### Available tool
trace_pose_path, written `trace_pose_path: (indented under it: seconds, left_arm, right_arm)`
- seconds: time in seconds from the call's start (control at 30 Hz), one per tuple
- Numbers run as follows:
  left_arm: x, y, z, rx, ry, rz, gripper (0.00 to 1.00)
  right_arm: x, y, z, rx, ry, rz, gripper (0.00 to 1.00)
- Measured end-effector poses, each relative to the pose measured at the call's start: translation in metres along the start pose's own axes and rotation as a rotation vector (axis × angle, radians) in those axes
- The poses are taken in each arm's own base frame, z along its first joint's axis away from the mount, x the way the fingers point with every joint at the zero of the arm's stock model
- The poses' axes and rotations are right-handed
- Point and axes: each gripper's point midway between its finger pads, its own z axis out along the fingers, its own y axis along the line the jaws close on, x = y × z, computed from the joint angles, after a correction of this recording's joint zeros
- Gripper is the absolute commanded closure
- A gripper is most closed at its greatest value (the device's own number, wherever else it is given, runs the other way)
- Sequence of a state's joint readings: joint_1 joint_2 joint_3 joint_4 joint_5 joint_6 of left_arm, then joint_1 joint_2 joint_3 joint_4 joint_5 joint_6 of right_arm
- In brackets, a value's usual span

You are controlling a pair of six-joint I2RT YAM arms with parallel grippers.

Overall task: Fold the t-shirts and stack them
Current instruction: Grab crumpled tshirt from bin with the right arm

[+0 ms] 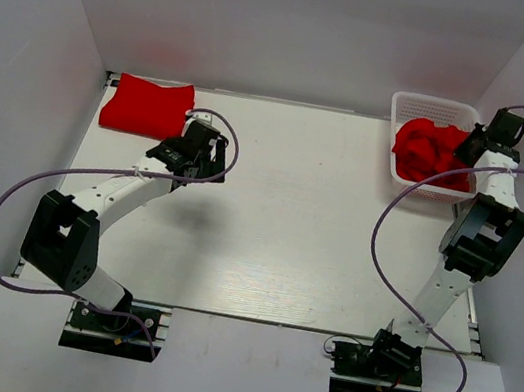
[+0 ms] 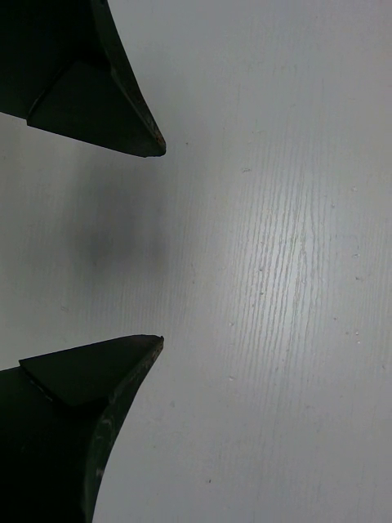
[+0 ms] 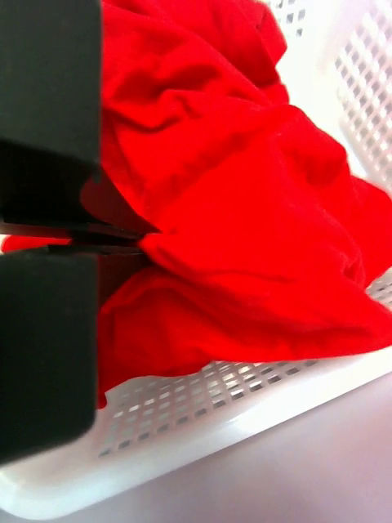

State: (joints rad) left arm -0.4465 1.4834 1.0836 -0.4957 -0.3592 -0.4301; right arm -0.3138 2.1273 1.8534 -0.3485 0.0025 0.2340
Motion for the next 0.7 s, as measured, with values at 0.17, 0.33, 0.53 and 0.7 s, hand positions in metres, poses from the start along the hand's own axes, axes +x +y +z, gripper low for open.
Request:
trace_pose_path:
  seconds: [0.17,0.33,0.53,0.7]
  left_arm:
    - [-0.003,-0.001,-0.001,0.003,-0.007,-0.003,0.0]
    - [-0.004,-0.002,-0.001,0.006,-0.008,-0.003,0.0]
    - [-0.005,-0.002,-0.002,0.01,-0.011,-0.002,0.0]
    - [-0.008,-0.005,-0.003,0.027,-0.022,-0.005,0.0]
  right_arm:
    - [-0.014,0.007,-0.006,-0.034,-0.044,-0.002,1.0]
    - [-0.064,0.013,-0.047,-0.015,-0.171,-0.021,1.0]
    - [-0.174,0.029,-0.139,-0.009,-0.476,-0.05,1.0]
    - [-0.235,0.049,-0.217,-0.059,-0.693,-0.07,1.0]
